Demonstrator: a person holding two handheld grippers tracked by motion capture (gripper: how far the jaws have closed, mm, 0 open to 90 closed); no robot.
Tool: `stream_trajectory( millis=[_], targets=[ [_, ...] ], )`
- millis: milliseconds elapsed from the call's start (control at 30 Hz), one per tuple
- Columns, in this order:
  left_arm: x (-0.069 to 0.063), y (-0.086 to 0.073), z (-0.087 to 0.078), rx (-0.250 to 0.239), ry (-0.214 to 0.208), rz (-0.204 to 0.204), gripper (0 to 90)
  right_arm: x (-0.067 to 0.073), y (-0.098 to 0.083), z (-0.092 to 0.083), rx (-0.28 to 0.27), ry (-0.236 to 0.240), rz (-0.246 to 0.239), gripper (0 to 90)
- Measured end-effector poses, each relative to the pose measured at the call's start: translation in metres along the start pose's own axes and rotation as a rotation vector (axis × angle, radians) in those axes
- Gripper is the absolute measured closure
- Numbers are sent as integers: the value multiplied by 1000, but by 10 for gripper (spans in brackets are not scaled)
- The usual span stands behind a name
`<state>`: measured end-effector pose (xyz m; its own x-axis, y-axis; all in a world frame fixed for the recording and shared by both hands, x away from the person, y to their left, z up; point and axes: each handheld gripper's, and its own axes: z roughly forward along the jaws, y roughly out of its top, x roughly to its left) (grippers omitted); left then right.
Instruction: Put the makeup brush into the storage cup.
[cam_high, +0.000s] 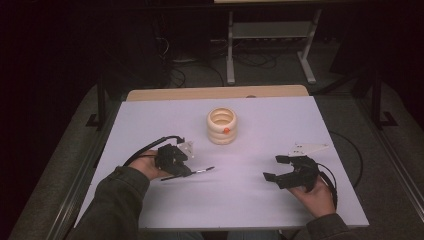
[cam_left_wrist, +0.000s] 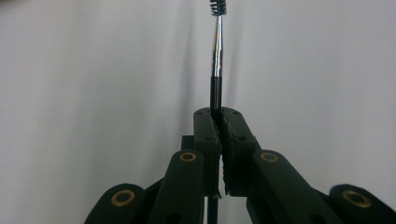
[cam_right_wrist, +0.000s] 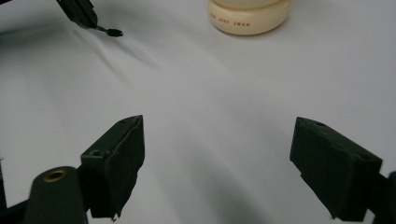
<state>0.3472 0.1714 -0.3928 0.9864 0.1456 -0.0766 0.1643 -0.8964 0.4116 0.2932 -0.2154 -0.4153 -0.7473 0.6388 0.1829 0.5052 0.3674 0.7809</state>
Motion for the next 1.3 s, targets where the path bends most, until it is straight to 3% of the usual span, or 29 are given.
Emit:
stream_trajectory(
  millis=[33,67,267,400,433,500,767,1000,1233,1300],
  targets=[
    [0,0,0,0,0,0,861,0,0,0,0,0,0,169],
    [-3,-5,-5,-70,-10,-13,861,3,1,1,-9,29,2,169],
    [-11,-10,-11,-158,-16,-26,860,16,9,5,-10,57,-37,168],
    [-15,-13,-15,-217,-13,-46,860,23,15,6,-20,97,-37,168],
    [-18,-16,-18,-263,-11,-64,861,24,17,6,-26,108,-43,168],
    [-20,-18,-20,-299,-10,-76,861,28,21,7,-30,128,-45,168],
    [-28,-23,-26,-380,2,-104,861,47,39,14,-31,187,-94,172],
    [-35,-23,-32,-509,-5,-125,861,55,50,23,-18,225,-113,209],
    [-42,-21,-26,-559,-15,-150,861,66,62,29,-39,275,-129,238],
    [-45,-21,-24,-595,-26,-163,861,69,65,32,-38,292,-136,254]
  ],
)
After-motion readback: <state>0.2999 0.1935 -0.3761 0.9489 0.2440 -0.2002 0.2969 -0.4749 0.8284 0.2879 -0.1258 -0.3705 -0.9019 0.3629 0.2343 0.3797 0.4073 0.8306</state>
